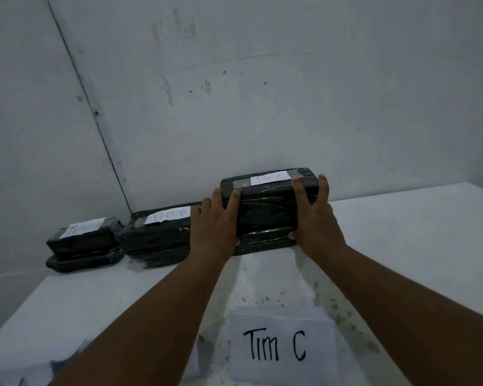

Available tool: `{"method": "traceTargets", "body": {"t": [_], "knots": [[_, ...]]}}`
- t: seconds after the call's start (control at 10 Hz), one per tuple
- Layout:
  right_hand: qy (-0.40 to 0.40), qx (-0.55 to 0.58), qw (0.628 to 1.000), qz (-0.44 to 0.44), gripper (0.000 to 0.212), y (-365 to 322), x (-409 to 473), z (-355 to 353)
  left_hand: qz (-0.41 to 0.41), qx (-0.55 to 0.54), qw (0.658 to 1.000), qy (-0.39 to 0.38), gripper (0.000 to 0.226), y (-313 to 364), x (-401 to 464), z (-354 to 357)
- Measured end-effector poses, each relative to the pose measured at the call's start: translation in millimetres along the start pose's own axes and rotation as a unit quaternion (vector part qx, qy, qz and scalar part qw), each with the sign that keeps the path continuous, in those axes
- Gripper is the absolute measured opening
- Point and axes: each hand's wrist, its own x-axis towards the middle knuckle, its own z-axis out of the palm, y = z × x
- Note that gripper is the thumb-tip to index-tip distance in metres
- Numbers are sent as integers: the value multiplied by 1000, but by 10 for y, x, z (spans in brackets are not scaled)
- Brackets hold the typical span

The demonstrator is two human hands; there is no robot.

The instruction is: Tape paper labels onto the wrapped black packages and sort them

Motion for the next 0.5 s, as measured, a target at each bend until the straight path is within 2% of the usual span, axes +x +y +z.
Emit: {"method": "traceTargets", "body": {"t": [0.2,0.5], "knots": [[-14,-8,1000,-3,129,49,68,10,-4,32,999,-8,113,73,95,-9],[-44,-79,996,16,123,-173,-52,-250,-14,3,1000,-25,115,120,27,-267]]}}
